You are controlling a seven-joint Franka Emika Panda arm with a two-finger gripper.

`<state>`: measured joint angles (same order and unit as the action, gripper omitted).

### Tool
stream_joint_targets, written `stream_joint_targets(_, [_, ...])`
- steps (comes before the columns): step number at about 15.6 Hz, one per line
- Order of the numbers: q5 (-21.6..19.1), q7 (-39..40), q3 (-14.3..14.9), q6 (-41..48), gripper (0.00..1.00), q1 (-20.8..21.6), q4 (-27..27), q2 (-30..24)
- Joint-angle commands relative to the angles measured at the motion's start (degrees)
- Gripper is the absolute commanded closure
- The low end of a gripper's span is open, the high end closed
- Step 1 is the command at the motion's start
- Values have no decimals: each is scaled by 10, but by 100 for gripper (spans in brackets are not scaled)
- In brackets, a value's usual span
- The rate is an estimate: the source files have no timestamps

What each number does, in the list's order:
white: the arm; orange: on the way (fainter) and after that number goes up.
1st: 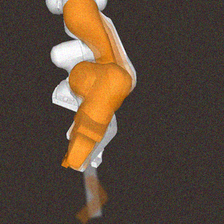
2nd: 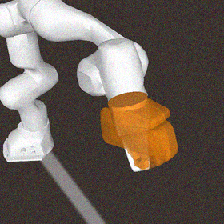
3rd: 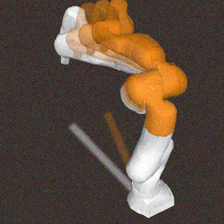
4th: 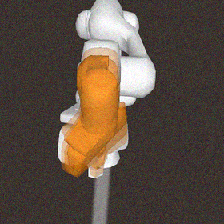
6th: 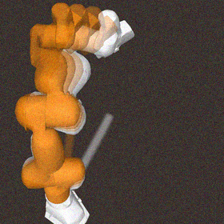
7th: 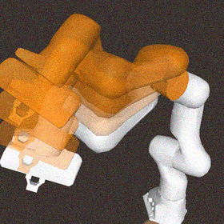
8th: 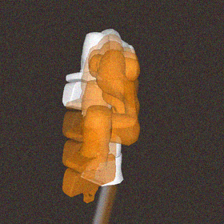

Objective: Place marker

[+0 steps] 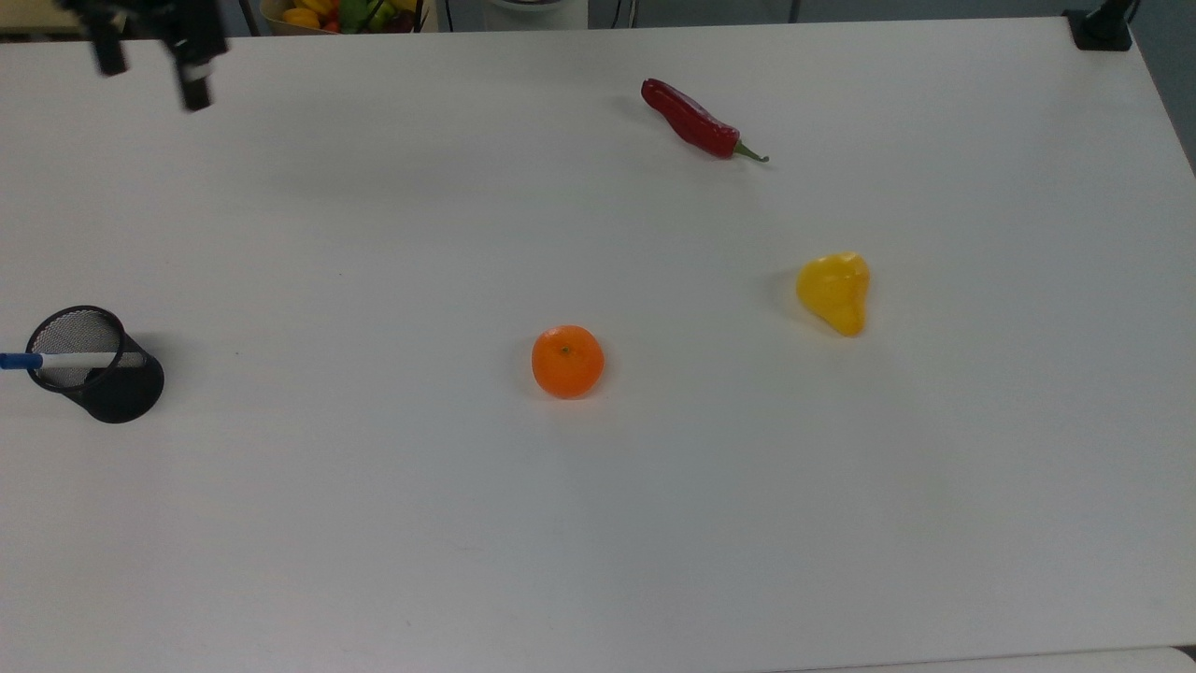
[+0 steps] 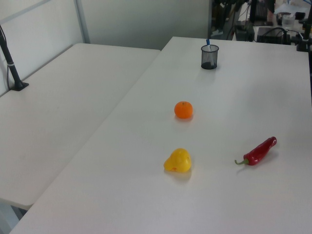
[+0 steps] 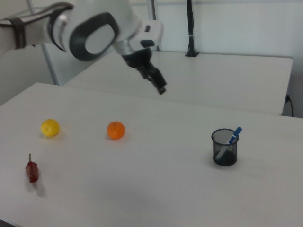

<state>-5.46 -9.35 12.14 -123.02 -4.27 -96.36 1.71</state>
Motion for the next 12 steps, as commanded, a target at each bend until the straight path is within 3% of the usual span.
stream_joint_targets(1, [-8, -9, -40, 155, 0, 3, 20, -36])
stream_joint_targets(6, [2, -3, -127, 226, 0, 3, 24, -48])
stream_joint_targets(12, [5, 132, -136, 220, 0, 17, -8, -38])
